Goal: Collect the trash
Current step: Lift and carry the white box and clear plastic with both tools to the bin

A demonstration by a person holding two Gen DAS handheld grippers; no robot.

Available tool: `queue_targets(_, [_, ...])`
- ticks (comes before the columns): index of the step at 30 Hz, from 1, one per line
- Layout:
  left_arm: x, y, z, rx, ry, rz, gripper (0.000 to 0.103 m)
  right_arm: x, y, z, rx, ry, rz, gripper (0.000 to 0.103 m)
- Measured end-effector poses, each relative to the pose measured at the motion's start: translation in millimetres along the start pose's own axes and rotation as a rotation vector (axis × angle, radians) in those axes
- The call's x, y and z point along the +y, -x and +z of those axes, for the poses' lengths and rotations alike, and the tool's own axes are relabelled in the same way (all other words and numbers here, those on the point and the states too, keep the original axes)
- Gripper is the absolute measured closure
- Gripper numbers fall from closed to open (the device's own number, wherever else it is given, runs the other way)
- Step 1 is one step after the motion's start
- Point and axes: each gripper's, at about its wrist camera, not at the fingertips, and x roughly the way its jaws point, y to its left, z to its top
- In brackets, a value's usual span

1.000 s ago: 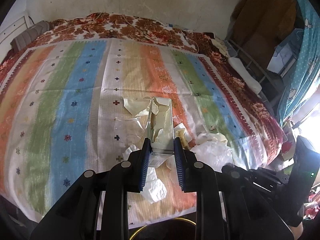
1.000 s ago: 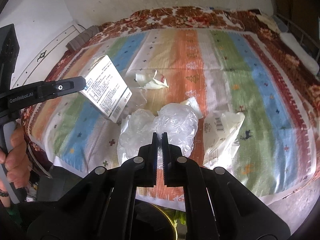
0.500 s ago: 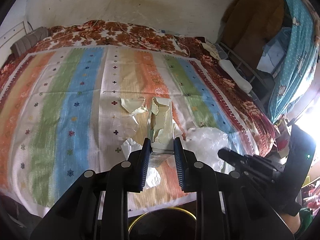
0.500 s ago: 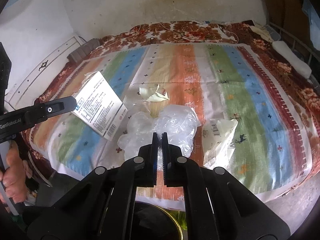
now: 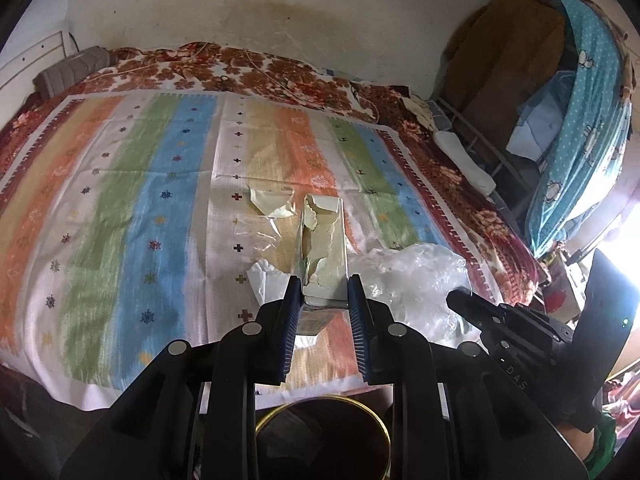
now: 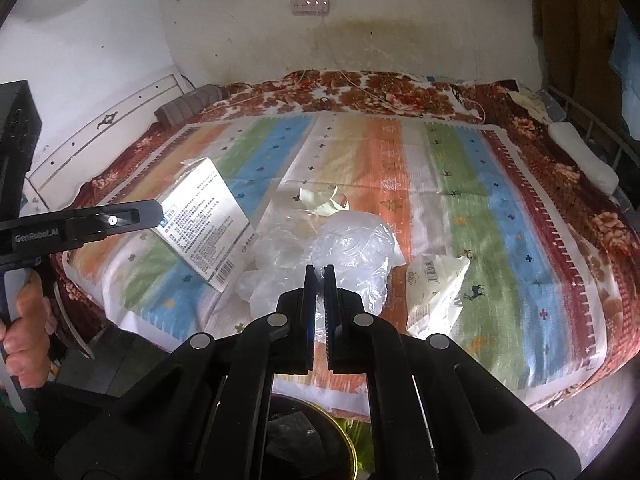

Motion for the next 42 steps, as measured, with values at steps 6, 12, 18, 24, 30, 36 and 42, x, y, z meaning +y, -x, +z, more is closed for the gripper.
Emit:
queue_targets(6, [-5.1,10.8,-9.6,-0.011,-0.011,-0.017,0.080,8.1,16.0,-14.8,-0.017,0.030,-0.010,0.100])
queue_targets(12, [0.0,27.4,-21.4,-0.050,0.046,-0.024,0.080,10.0,33.6,-27.2,-0.043,-0.005,0.014,0.100])
queue_targets(18, [4.5,34.2,-33.3,-0.046,0.071,-0.035,0.080,12.5,45.6,-43.1,-0.043,-0.021,0.035,0.100])
queue_targets(24, [-0.9,36.6,-46.2,-0.035,0.072,-0.052,0.080,16.9,52.9,-58.1,-0.037,-0.028,0.039,0.100])
queue_targets(30, [-11.3,41.3,-68.2,-0.029,0.038,-0.036,0.080,19.7,53.9,-74.9,-0.010,-0.014,0.018,0.100])
queue_targets(36, [-9.7,31.8,-91.9,0.045,0.054,-0.021,0.080,21.1,55.1,-93.1,0.015,-0.016,0.006,0.100])
queue_targets(42, [-17.2,23.1,-111.0,0.098,0.023,0.012,0.080,28.6,49.8,-109.4,0.064,-0.004,-0.007,0.100])
